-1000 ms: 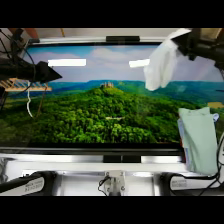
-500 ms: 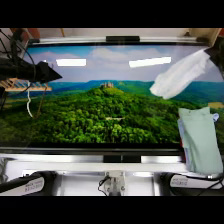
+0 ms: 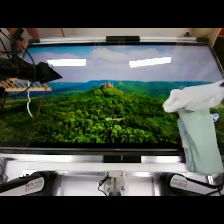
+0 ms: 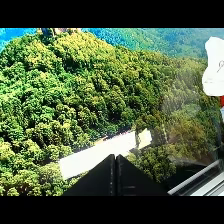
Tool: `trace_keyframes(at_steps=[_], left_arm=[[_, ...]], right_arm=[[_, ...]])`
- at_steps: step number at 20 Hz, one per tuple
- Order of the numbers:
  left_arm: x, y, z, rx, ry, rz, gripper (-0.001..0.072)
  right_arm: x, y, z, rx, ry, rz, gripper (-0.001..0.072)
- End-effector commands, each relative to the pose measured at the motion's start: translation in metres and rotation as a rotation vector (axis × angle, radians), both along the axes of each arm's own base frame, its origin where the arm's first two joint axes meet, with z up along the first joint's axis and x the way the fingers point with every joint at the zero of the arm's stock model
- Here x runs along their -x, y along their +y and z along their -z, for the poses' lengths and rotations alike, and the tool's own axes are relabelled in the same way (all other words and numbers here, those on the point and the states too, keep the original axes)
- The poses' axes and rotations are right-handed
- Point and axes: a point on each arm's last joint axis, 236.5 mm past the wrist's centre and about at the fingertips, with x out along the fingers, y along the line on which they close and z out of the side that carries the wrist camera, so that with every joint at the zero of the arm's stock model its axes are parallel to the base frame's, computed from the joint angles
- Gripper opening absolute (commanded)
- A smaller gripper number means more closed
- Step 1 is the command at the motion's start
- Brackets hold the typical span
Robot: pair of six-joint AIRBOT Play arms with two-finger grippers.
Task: Fold the shirts.
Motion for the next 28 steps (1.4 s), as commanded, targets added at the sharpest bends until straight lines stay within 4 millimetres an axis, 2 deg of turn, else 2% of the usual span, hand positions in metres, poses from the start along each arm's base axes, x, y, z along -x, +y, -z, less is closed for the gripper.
trace_keyframes(at_steps=[1, 4, 7, 9, 12, 16, 18, 19, 20, 21, 23, 24, 26, 27, 28], left_arm=[[0.000, 0.000, 0.000, -0.009, -0.015, 0.015, 0.0031], [0.000, 0.000, 0.000, -0.012, -0.020, 0.019, 0.0031], [0.000, 0.000, 0.000, -0.021, -0.033, 0.033, 0.0032], [0.000, 0.000, 0.000, -0.021, -0.033, 0.034, 0.0032], [0.000, 0.000, 0.000, -0.021, -0.034, 0.034, 0.0031], [0.000, 0.000, 0.000, -0.021, -0.034, 0.033, 0.0032], [0.000, 0.000, 0.000, -0.021, -0.034, 0.033, 0.0031], [0.000, 0.000, 0.000, -0.021, -0.034, 0.033, 0.0031], [-0.001, 0.000, -0.001, -0.021, -0.036, 0.031, 0.0031], [-0.001, 0.000, -0.001, -0.021, -0.037, 0.030, 0.0031], [-0.001, 0.000, 0.000, -0.022, -0.036, 0.030, 0.0031], [-0.002, 0.001, 0.002, -0.029, -0.033, 0.030, 0.0031], [-0.001, 0.015, 0.021, -0.161, -0.017, 0.021, 0.0029], [-0.001, 0.029, 0.037, -0.277, 0.014, -0.013, 0.0029], [0.002, 0.043, 0.051, -0.405, 0.041, -0.038, 0.0029]], right_arm=[[0.064, -0.027, 0.011, 0.098, 0.253, 0.111, 0.0073], [0.104, -0.041, 0.013, 0.153, 0.413, 0.171, 0.0073], [0.112, -0.041, 0.010, 0.169, 0.420, 0.183, 0.0072], [0.128, -0.037, 0.019, 0.169, 0.466, 0.187, 0.0073], [0.179, -0.037, 0.037, 0.185, 0.585, 0.228, 0.0073], [0.262, -0.023, 0.077, 0.074, 0.724, 0.320, 0.0073], [0.292, -0.017, 0.099, 0.029, 0.754, 0.363, 0.0074], [0.294, -0.019, 0.109, 0.024, 0.717, 0.385, 0.0185], [0.289, -0.021, 0.116, 0.018, 0.674, 0.383, 0.0511], [0.284, -0.024, 0.117, 0.030, 0.649, 0.349, 0.0626], [0.268, -0.043, 0.106, 0.107, 0.571, 0.307, 0.0626], [0.253, -0.057, 0.091, 0.166, 0.501, 0.286, 0.0626], [0.204, -0.089, 0.037, 0.334, 0.270, 0.233, 0.0626], [0.177, -0.096, 0.005, 0.423, 0.155, 0.192, 0.0626], [0.148, -0.095, -0.025, 0.499, 0.049, 0.144, 0.0624]])
